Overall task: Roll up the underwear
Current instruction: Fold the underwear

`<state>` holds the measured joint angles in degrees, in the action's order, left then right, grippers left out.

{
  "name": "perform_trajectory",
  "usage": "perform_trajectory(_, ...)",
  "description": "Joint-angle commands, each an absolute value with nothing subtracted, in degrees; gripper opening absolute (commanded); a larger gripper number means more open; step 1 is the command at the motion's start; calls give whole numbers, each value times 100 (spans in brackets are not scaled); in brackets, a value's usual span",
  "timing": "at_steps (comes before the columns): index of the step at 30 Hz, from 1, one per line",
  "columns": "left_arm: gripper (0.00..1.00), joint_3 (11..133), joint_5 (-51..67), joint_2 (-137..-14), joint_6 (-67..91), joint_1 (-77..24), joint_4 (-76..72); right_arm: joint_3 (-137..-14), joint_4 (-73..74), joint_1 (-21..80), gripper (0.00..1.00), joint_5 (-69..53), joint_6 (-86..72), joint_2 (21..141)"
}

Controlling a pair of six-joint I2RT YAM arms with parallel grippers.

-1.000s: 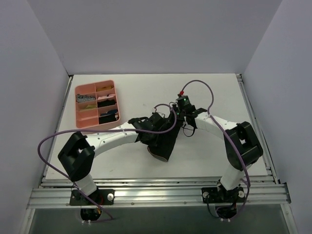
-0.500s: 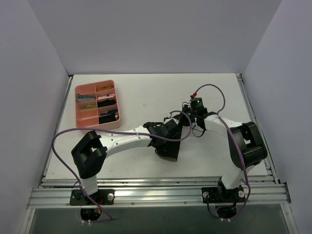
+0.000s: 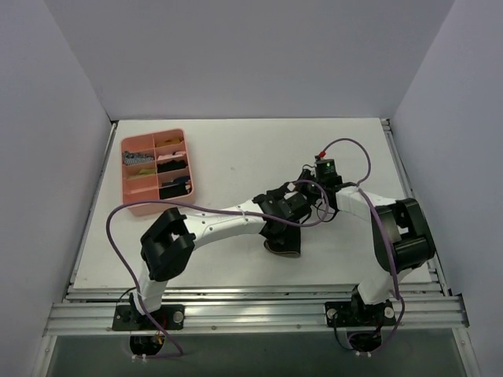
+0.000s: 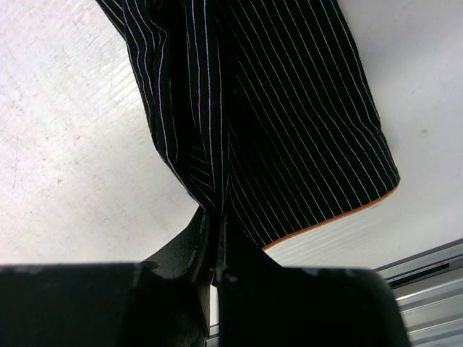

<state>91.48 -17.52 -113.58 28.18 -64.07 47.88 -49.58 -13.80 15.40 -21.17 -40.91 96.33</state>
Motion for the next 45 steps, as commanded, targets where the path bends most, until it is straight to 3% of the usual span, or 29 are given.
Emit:
perform_trajectory(1,2,9562,-1600,-11627,2891,-6425,5071,-4826,-915,1521,29,-1908,-4113,8949)
perform_trajectory(6,2,9659,-1521,-11742,2900,-6425,5019,-4562,-73,1512,34,-1461,-4096,8069)
perform_trajectory(12,2,9878,-1450,-11918,2856,-6425,5054,-4237,851,1512,29,-1143,-4008,7489)
perform_trajectory(17,2,10063,-1319,-12023,2892,-6425,5062,-3483,713,1512,20,-1300,-4060,7243)
perform_trajectory(26,2,9836,-1020,-12076,3287,-6381,4834,-3049,316,1468,16,-1775,-4245,6751)
perform_trajectory(27,2,9783,-1002,-12059,3331,-6355,4782,-3206,517,1424,18,-1714,-4210,6759)
perform_trajectory(29,2,9625,-976,-12024,3349,-6337,4720,-3400,868,1336,32,-1635,-4096,6794)
perform_trajectory(31,2,9519,-984,-11962,3357,-6319,4667,-3637,1010,1161,38,-1590,-4052,6829)
perform_trajectory(41,2,9106,-940,-11778,3305,-6319,4482,-4666,1002,993,41,-2206,-3489,7365)
perform_trajectory(45,2,9000,-975,-11655,3401,-6276,4456,-4606,1248,775,36,-1872,-3480,7321)
